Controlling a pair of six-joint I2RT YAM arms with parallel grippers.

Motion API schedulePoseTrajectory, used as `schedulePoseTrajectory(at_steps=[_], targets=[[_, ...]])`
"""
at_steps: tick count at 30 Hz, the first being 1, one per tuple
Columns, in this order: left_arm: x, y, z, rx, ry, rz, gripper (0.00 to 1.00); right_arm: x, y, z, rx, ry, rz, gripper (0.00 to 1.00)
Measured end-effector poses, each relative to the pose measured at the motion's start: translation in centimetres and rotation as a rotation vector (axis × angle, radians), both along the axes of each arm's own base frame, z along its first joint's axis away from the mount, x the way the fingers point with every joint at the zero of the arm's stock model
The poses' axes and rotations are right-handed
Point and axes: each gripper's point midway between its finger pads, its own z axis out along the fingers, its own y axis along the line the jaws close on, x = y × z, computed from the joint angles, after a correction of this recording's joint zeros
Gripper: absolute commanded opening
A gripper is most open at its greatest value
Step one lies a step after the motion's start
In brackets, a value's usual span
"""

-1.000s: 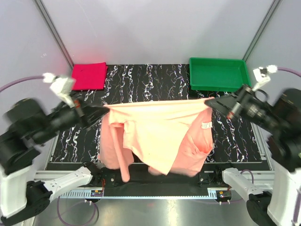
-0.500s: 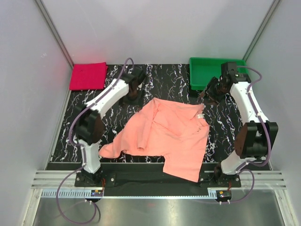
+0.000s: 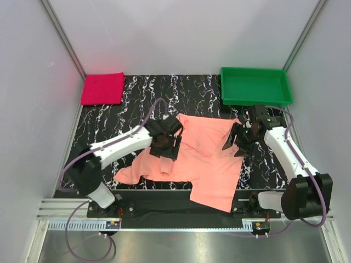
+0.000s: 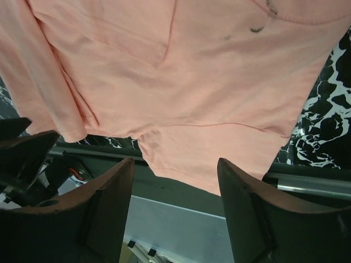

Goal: Fold and stack the t-shirts
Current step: Flatten the tshirt out

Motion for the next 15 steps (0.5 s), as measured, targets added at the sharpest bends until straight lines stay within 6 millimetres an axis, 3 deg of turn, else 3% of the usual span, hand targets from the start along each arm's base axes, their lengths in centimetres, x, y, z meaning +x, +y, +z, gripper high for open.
schedulePoseTrajectory(at_steps=[3,6,7,8,10,11,15], targets=[[-1.2,-0.9,-4.1,0.077,0.091,-0.002,0.71,-1.1,0.1,-1.0,0.008,0.041,0.009,0.7],[-2.3,-0.9,-5.8,0.123,0.135,-0.007,0.63,-1.5,0.3,-0.9,0.022,0.036,0.017,0.7],[-2.5,-1.0,-6.1,0.128,0.14,-0.008,0.57,-1.4,0.4,-0.6,0.027,0.022,0.019,0.7],[-2.5,-1.0,-6.3,0.134,0.144,-0.004,0.34,-1.3,0.4,-0.4,0.031,0.009,0.021,0.7],[-2.5,-1.0,-6.5,0.142,0.146,0.005,0.06,-1.3,0.6,0.0,0.041,-0.008,0.026,0.7],[-2.4,-0.9,-6.5,0.146,0.144,0.012,0.0,-1.3,0.6,0.1,0.044,-0.012,0.027,0.69],[-1.3,0.1,-5.2,0.193,0.092,0.034,0.0,-1.3,0.7,0.1,0.047,-0.015,0.032,0.7]])
